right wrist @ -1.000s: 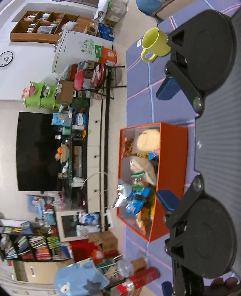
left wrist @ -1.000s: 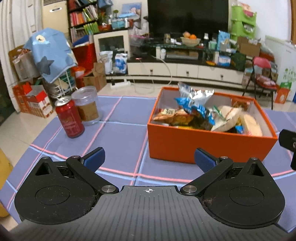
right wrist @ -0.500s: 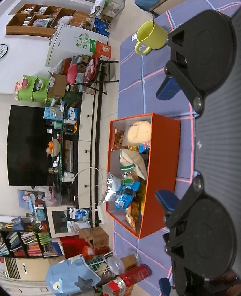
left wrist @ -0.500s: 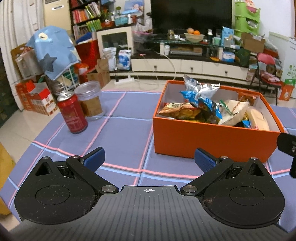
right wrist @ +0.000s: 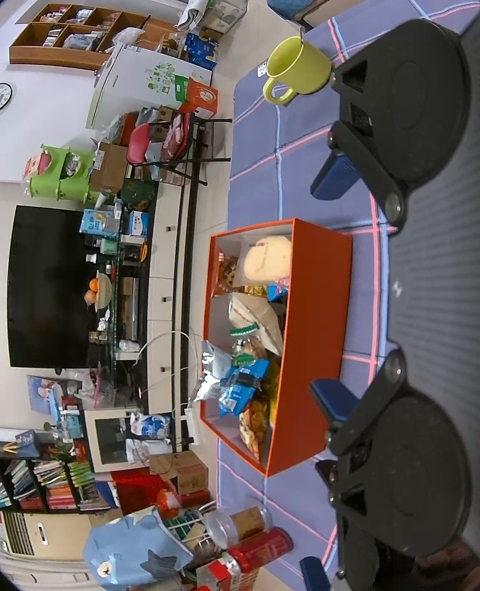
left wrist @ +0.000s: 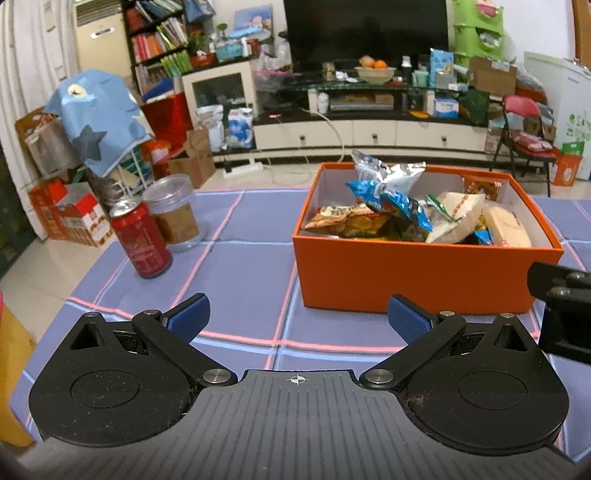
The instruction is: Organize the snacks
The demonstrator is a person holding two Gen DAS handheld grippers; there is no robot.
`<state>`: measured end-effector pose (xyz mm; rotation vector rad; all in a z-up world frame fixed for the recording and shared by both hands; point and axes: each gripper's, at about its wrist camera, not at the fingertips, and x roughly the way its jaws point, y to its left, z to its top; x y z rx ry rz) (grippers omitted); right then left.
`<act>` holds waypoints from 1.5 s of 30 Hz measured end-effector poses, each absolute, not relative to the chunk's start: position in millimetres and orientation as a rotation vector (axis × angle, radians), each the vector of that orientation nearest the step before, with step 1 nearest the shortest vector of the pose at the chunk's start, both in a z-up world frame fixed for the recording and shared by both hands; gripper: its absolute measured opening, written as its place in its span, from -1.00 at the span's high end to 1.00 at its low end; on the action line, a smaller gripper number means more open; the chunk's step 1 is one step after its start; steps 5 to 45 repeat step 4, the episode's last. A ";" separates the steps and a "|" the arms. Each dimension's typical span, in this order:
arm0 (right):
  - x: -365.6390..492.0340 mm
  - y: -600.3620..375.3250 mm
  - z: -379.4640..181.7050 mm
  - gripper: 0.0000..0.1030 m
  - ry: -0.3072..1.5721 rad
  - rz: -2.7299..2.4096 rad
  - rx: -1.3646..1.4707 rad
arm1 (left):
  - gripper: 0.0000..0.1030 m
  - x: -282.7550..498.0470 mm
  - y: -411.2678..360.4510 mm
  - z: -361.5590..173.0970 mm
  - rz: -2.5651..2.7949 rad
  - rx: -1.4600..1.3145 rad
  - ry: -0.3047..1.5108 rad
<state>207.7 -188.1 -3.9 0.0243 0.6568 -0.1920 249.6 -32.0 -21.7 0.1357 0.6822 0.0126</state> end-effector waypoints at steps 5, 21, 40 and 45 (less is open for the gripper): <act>207.5 -187.9 -4.0 -0.99 0.652 -0.190 0.023 | -0.71 248.8 -31.9 -21.0 0.026 0.142 0.652; 207.5 -187.9 -4.0 -0.99 0.652 -0.190 0.023 | -0.71 248.8 -31.9 -21.0 0.026 0.142 0.652; 207.5 -187.9 -4.0 -0.99 0.652 -0.190 0.023 | -0.71 248.8 -31.9 -21.0 0.026 0.142 0.652; 207.5 -187.9 -4.0 -0.99 0.652 -0.190 0.023 | -0.71 248.8 -31.9 -21.0 0.026 0.142 0.652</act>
